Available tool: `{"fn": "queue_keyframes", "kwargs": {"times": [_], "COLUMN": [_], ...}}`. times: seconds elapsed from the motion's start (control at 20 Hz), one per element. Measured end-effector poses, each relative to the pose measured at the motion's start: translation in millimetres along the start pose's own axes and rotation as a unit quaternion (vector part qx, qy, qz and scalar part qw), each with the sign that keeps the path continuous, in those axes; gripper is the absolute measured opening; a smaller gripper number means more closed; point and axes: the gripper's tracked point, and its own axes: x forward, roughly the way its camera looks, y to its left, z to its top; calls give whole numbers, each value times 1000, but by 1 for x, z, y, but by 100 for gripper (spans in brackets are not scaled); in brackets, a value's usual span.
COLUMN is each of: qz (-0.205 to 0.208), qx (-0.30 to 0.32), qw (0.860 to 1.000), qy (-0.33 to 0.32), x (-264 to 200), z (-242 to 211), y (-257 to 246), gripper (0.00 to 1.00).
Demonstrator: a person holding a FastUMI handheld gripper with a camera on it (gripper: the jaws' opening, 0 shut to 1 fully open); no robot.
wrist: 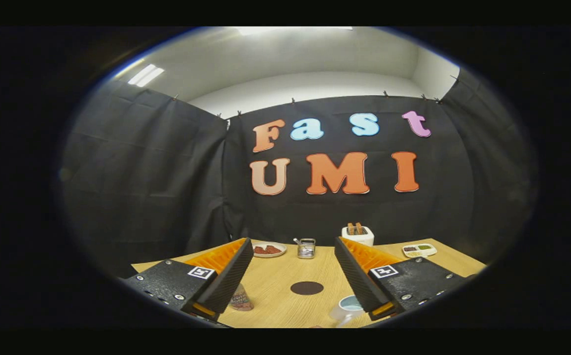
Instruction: Take the bottle from table, then pour the juice into the cup, finally place the bottle on the coaster
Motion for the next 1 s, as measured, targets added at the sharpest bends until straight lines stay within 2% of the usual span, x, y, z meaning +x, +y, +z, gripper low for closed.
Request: {"fn": "queue_keyframes", "kwargs": {"times": [0.65,1.0], "qz": [5,45], "qx": [14,32], "qw": [1000,997], "qy": [16,57], "x": [4,6], "z": [-25,-74], "y": [12,51], "gripper": [99,98]}}
